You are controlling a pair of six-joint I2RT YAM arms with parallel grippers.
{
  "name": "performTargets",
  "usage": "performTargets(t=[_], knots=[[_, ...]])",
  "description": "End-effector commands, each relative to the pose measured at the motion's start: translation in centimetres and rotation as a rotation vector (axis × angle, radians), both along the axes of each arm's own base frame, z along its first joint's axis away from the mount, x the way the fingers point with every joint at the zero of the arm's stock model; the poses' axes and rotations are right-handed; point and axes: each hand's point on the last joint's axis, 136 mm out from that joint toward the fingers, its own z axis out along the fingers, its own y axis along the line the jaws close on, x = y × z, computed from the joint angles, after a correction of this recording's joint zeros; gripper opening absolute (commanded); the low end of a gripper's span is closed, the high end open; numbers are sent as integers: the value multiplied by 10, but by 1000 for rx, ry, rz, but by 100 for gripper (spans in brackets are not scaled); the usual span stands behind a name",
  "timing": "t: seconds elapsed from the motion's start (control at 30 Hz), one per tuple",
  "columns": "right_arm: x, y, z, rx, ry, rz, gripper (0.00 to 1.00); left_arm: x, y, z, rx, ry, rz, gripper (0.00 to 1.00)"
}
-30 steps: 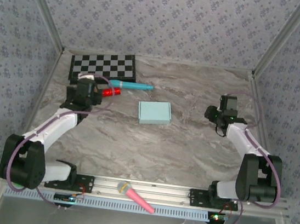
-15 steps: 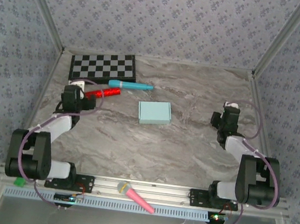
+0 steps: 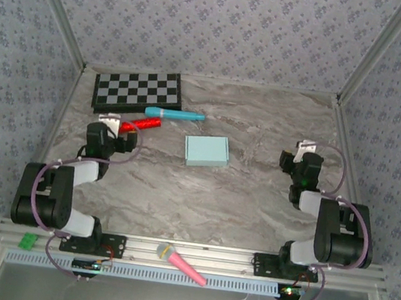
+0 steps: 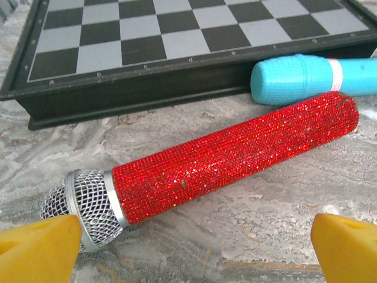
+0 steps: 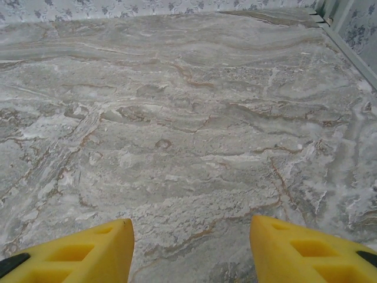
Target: Fold the paper box
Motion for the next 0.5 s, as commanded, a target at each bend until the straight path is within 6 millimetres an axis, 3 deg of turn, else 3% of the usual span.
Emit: performTargets(t=[0.0, 0.3, 0.33, 0.4, 0.47], knots=[[4, 1, 12, -12, -90, 20, 57, 5, 1, 16, -5, -112, -13, 100], [4, 0, -2, -31, -97, -1, 63, 9, 10, -3, -3, -109, 42, 99], [5, -2, -3, -34, -82, -11, 66, 12, 14, -5, -3, -87, 72, 100], [8, -5, -4, -35, -74, -35, 100, 14, 24, -6, -4, -70, 122, 100], [10, -8, -6, -39, -44, -52, 99, 14, 24, -6, -5, -70, 128, 100]])
